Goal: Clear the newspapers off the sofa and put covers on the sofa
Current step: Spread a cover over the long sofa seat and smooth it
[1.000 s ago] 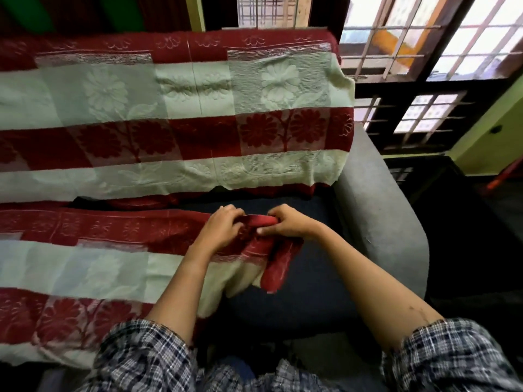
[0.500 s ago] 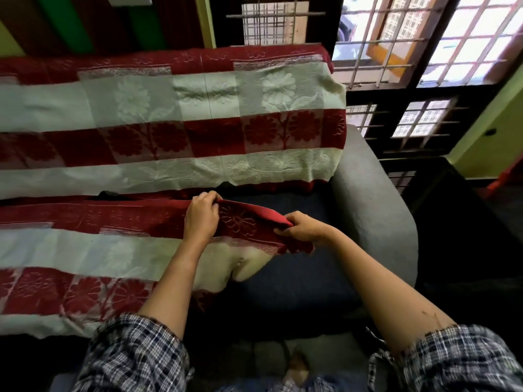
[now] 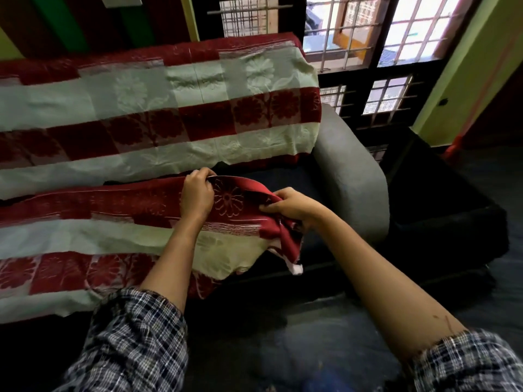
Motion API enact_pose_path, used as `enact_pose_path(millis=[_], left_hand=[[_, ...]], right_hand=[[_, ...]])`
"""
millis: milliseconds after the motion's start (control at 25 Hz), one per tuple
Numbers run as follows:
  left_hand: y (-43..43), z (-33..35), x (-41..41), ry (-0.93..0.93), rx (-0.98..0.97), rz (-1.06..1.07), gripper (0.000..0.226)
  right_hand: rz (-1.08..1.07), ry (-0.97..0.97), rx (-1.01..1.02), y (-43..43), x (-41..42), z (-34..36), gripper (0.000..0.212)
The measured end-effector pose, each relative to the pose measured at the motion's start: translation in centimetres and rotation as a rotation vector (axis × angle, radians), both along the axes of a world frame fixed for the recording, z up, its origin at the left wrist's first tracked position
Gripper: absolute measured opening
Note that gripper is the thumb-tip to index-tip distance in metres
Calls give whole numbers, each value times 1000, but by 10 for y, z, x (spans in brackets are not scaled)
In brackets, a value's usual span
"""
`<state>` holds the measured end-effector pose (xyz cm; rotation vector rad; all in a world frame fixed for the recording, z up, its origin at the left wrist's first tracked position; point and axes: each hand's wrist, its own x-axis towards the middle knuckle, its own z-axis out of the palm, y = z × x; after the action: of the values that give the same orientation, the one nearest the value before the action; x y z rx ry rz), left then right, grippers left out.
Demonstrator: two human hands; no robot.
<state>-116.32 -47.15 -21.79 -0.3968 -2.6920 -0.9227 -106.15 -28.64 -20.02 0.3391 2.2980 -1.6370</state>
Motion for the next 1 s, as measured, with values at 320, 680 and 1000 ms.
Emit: enact_pose_path(millis=[320,680,1000], left_hand=[[-8,18,29,38,76,22,30],[6,-13,54,-63,15,-31,26],[30,-25,39,-70,-14,-140,23]], right_hand=[[4,-30,-25,-7,35,36,4],[-2,-37,618,32,45,2,24],[-357,-77,550,65,45,-15,28]])
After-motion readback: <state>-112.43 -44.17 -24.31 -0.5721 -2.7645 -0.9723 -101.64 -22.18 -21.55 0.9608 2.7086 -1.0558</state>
